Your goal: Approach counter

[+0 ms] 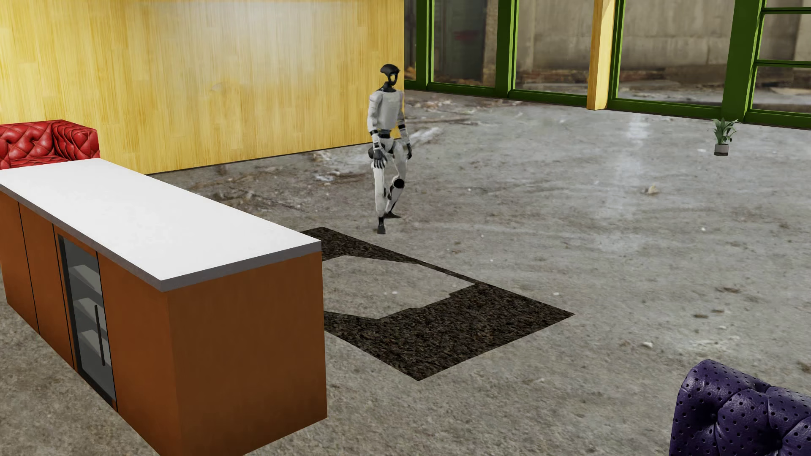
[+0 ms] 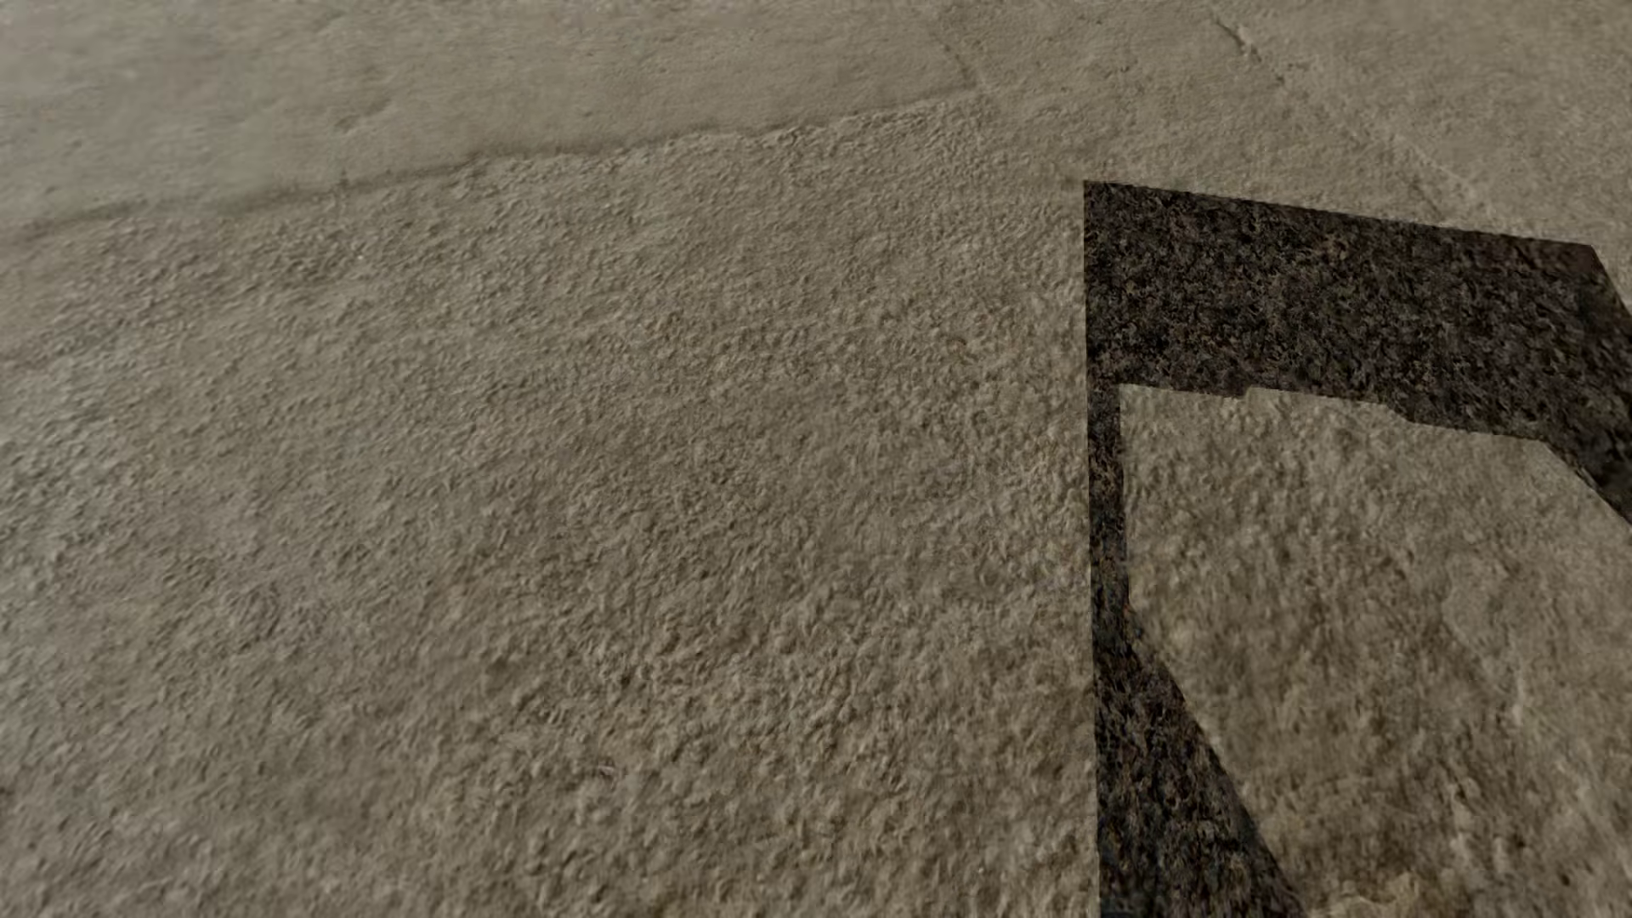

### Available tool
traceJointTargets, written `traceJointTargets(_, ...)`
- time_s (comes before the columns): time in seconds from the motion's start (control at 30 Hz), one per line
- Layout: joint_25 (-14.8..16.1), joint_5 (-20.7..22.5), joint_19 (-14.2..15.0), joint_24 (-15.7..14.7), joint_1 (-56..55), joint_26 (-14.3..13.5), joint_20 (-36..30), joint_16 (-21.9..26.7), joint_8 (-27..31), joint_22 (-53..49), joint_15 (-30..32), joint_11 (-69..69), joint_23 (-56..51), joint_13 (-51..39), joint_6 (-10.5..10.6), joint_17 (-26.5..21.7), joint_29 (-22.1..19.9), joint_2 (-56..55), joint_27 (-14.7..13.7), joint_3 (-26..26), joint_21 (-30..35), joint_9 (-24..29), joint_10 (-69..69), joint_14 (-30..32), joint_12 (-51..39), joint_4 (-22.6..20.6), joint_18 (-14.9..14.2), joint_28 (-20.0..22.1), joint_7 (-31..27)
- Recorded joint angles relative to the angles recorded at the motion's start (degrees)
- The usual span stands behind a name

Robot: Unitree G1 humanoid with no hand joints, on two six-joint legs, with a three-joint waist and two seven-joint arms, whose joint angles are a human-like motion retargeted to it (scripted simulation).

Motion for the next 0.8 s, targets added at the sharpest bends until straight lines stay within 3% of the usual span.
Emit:
traceJointTargets(0.03,-0.6,3.1,-0.6,-0.1,0.6,0.0,1.2,0.3,2.0,-0.4,-0.6,-1.3,2.1,-0.7,-0.1,-0.1,0.8,0.4,1.1,-0.4,0.4,0.0,2.8,4.4,0.9,3.0,-0.2,0.2,0.1)
traceJointTargets(0.07,-1.5,6.6,-1.3,0.2,0.4,0.0,1.8,0.7,4.0,-0.8,-1.1,-3.1,3.7,-1.1,-0.1,-0.3,2.4,1.1,2.0,-0.6,1.4,0.0,6.5,9.6,1.3,6.3,2.7,0.2,-0.4)
traceJointTargets(0.1,-2.2,9.8,-2.2,0.8,-0.2,-0.8,1.6,0.9,6.1,-1.4,-1.5,-4.8,4.5,-1.3,0.1,-0.8,4.4,1.9,2.6,-0.9,2.4,0.0,10.5,12.2,1.4,9.8,11.2,-0.3,-0.5)
traceJointTargets(0.13,-2.7,12.7,-3.0,1.3,-3.2,-1.3,1.7,0.8,8.9,-2.1,-1.9,-5.7,4.7,-1.5,0.3,-1.4,6.0,2.3,2.9,-0.5,3.2,0.3,15.3,10.1,1.2,11.0,17.2,-0.7,-5.3)
traceJointTargets(0.17,-2.7,15.0,-3.7,2.0,-9.2,-1.5,2.2,0.5,12.2,-3.5,-2.5,-6.1,4.6,-1.8,0.5,-1.9,6.3,2.5,3.2,0.4,3.3,0.7,21.2,5.5,0.9,8.0,17.0,-0.3,-16.1)
traceJointTargets(0.2,-2.5,16.8,-4.2,2.1,-15.3,-1.8,3.8,-0.5,15.2,-5.4,-3.0,-6.4,4.3,-2.0,0.5,-2.4,6.0,2.6,3.1,1.0,3.0,1.1,26.7,2.9,0.6,3.2,14.7,0.7,-25.9)
traceJointTargets(0.27,-1.6,19.2,-4.7,2.7,-25.2,-3.9,7.3,-2.8,20.3,-8.1,-4.0,-6.8,2.5,-1.7,0.5,-3.1,4.0,3.0,3.1,1.6,3.1,1.6,34.1,0.6,-0.3,-5.7,10.9,2.4,-36.4)
traceJointTargets(0.43,-1.2,24.0,-4.2,8.9,-41.3,-10.6,11.2,-5.2,34.8,-20.5,-7.3,-7.9,0.9,-2.9,0.6,-5.1,4.4,5.8,2.9,3.9,6.2,1.7,26.8,-0.8,3.3,-18.1,15.0,3.4,-37.7)
traceJointTargets(0.53,-1.1,25.8,-3.2,11.3,-43.8,-12.7,13.3,-5.2,43.1,-25.5,-10.4,-8.1,0.0,-2.8,0.2,-5.2,4.3,8.8,1.8,4.8,9.3,1.4,4.2,2.0,8.7,-27.6,10.8,2.3,-44.1)
traceJointTargets(0.57,-0.8,26.0,-2.3,11.4,-42.5,-12.7,13.5,-5.3,45.2,-25.2,-11.0,-8.4,-0.2,-2.1,0.0,-5.2,4.1,10.3,1.3,4.7,10.4,1.2,-4.3,4.4,9.9,-29.7,7.6,1.6,-46.7)
traceJointTargets(0.6,-0.5,25.6,-1.4,11.3,-41.5,-12.0,13.3,-5.8,47.4,-23.2,-10.9,-7.9,-0.2,-1.2,-0.1,-5.4,4.2,11.5,1.0,4.7,11.5,1.1,-5.6,11.1,10.4,-30.7,16.0,0.9,-47.8)
traceJointTargets(0.67,0.6,24.2,0.9,10.1,-40.3,-8.2,13.4,-7.9,50.7,-13.4,-6.5,3.3,-0.2,0.6,-1.0,-5.6,3.9,9.3,1.9,4.2,12.3,1.5,0.3,4.9,9.0,-29.1,17.0,-0.1,-44.3)
traceJointTargets(0.7,1.1,24.1,5.0,9.0,-38.9,-3.6,13.2,-8.9,51.5,-6.4,0.3,11.4,0.0,1.8,-1.4,-4.9,3.9,7.0,2.9,3.9,11.8,1.9,3.4,1.2,6.1,-27.6,16.6,-1.7,-42.8)
traceJointTargets(0.73,0.8,24.5,14.6,9.8,-36.7,0.5,10.6,-9.4,53.9,1.2,8.0,20.4,0.4,2.4,-1.6,-4.8,4.5,3.4,3.4,3.6,12.5,2.0,4.9,-1.8,2.9,-25.8,16.5,-6.3,-40.6)
traceJointTargets(0.77,-0.4,25.6,17.3,13.6,-33.7,0.7,4.4,-9.0,56.1,6.9,14.1,29.8,0.8,2.2,-1.8,-5.8,7.0,-0.9,3.3,3.4,14.8,2.1,5.0,-4.3,0.1,-24.0,16.6,-14.0,-37.8)
traceJointTargets(0.8,-2.0,25.9,17.4,18.0,-30.4,-1.0,-1.6,-7.9,56.9,9.3,16.7,38.0,0.5,1.7,-2.0,-7.2,10.5,-5.1,2.4,3.1,17.4,2.2,5.2,-6.6,-1.9,-22.4,16.5,-20.3,-35.0)
